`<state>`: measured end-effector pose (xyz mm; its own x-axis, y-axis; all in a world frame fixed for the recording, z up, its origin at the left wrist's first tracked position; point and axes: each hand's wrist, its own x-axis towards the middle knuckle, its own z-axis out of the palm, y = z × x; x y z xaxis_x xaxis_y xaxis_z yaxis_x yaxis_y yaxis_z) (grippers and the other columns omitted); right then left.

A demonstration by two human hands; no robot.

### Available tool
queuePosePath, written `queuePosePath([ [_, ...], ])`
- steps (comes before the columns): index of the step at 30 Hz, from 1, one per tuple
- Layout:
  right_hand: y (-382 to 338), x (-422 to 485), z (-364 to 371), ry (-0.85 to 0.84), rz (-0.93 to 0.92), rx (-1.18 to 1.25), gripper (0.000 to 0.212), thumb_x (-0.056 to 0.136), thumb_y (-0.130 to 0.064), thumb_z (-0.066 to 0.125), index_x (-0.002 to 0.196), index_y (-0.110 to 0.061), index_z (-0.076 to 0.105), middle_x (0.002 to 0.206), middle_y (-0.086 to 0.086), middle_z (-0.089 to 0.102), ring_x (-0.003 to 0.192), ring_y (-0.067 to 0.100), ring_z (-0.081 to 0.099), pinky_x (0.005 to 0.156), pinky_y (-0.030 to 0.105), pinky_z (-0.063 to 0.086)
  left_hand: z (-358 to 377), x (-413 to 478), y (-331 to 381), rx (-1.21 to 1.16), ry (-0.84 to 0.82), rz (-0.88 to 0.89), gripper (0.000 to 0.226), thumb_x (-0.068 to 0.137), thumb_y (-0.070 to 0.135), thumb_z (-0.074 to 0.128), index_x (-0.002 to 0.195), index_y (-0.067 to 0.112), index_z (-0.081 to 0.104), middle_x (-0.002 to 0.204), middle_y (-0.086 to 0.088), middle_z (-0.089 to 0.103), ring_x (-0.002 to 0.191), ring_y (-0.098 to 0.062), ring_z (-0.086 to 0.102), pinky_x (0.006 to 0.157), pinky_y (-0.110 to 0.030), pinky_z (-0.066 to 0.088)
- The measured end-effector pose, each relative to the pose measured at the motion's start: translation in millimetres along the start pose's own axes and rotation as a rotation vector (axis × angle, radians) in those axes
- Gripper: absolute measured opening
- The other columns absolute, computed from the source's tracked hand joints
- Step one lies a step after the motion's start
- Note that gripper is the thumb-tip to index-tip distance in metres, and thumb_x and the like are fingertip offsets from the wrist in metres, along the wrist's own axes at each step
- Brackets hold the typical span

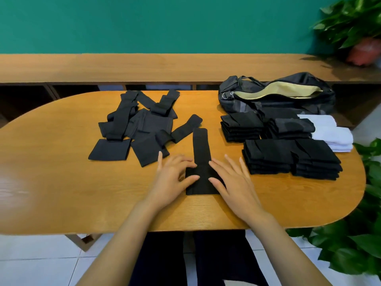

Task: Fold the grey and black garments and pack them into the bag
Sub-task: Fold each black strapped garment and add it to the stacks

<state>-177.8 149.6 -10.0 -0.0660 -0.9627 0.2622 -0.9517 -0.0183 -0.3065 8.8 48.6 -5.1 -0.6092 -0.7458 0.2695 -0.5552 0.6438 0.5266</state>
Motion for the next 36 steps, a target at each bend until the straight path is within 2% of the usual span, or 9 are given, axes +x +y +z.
queuePosePath([
  [3, 7, -13, -2, 0.059, -0.008, 0.020, 0.059, 0.097, -0.056, 0.021, 0.138, -0.027, 0.052, 0.146, -0.013, 0.046, 0.144, 0.007, 0.021, 0.121, 0.032, -0.004, 4, -26, 9, -0.007, -0.056, -0.016, 0.053, 0.079, 0.063, 0.061, 0.126, 0.039, 0.057, 0.133, 0.027, 0.044, 0.136, 0.007, 0.021, 0.117, -0.044, -0.019],
  [5, 9, -21, 2, 0.091, 0.004, 0.049, 0.058, 0.097, -0.057, 0.024, 0.132, -0.026, 0.058, 0.141, -0.012, 0.052, 0.142, 0.006, 0.027, 0.120, 0.030, -0.003, 10, -36, 12, 0.016, -0.062, -0.013, 0.055, 0.079, 0.060, 0.064, 0.129, 0.039, 0.055, 0.137, 0.025, 0.044, 0.139, 0.004, 0.019, 0.116, -0.043, -0.021],
  [9, 10, -29, 6, 0.152, -0.009, 0.094, 0.055, 0.096, -0.057, 0.029, 0.123, -0.026, 0.065, 0.133, -0.012, 0.058, 0.137, 0.006, 0.035, 0.121, 0.029, 0.003, 18, -46, 15, 0.075, 0.045, 0.008, 0.041, 0.088, 0.051, 0.057, 0.124, 0.033, 0.062, 0.136, 0.018, 0.054, 0.140, -0.004, 0.029, 0.117, -0.041, -0.018],
  [12, 10, -31, 4, 0.186, -0.030, 0.140, 0.049, 0.094, -0.059, 0.039, 0.121, -0.028, 0.066, 0.130, -0.016, 0.059, 0.134, 0.003, 0.037, 0.120, 0.027, 0.003, 21, -48, 16, 0.122, 0.112, 0.044, 0.045, 0.093, 0.056, 0.041, 0.117, 0.030, 0.068, 0.129, 0.015, 0.061, 0.136, -0.009, 0.036, 0.119, -0.046, -0.009],
  [18, 10, -32, 5, 0.165, -0.138, 0.119, 0.054, 0.085, -0.066, 0.049, 0.122, -0.030, 0.065, 0.129, -0.018, 0.059, 0.131, 0.005, 0.040, 0.121, 0.036, 0.006, 20, -52, 12, -0.031, 0.189, -0.060, 0.051, 0.090, 0.058, 0.032, 0.107, 0.031, 0.072, 0.119, 0.015, 0.067, 0.130, -0.011, 0.042, 0.119, -0.044, 0.003],
  [26, 7, -31, 7, 0.186, -0.233, -0.035, 0.040, 0.090, -0.051, 0.050, 0.117, -0.028, 0.068, 0.112, -0.014, 0.068, 0.118, 0.009, 0.053, 0.120, 0.046, 0.014, 21, -55, 15, -0.040, 0.193, -0.048, 0.048, 0.091, 0.060, 0.034, 0.106, 0.033, 0.072, 0.108, 0.019, 0.069, 0.126, -0.004, 0.043, 0.119, -0.043, 0.002],
  [31, 12, -32, 6, 0.260, -0.125, 0.090, 0.034, 0.091, -0.044, 0.046, 0.101, -0.028, 0.074, 0.096, -0.013, 0.071, 0.107, 0.002, 0.054, 0.121, 0.034, 0.008, 16, -57, 19, -0.164, 0.159, -0.046, 0.065, 0.076, 0.085, 0.034, 0.110, 0.040, 0.067, 0.113, 0.032, 0.058, 0.130, 0.006, 0.032, 0.119, -0.036, -0.007],
  [34, 13, -31, 5, 0.258, -0.088, 0.211, 0.030, 0.091, -0.045, 0.047, 0.100, -0.032, 0.073, 0.098, -0.026, 0.061, 0.106, -0.009, 0.047, 0.120, 0.025, 0.000, 13, -55, 20, -0.152, 0.096, -0.056, 0.065, 0.067, 0.081, 0.051, 0.118, 0.043, 0.061, 0.121, 0.036, 0.050, 0.135, 0.003, 0.026, 0.119, -0.039, -0.008],
  [36, 15, -30, 6, 0.238, -0.072, 0.264, 0.018, 0.091, -0.039, 0.056, 0.101, -0.035, 0.070, 0.098, -0.036, 0.051, 0.107, -0.016, 0.043, 0.119, 0.025, 0.000, 13, -55, 24, -0.109, 0.067, -0.060, 0.061, 0.066, 0.073, 0.057, 0.117, 0.041, 0.063, 0.119, 0.035, 0.051, 0.133, 0.001, 0.029, 0.119, -0.042, -0.009],
])
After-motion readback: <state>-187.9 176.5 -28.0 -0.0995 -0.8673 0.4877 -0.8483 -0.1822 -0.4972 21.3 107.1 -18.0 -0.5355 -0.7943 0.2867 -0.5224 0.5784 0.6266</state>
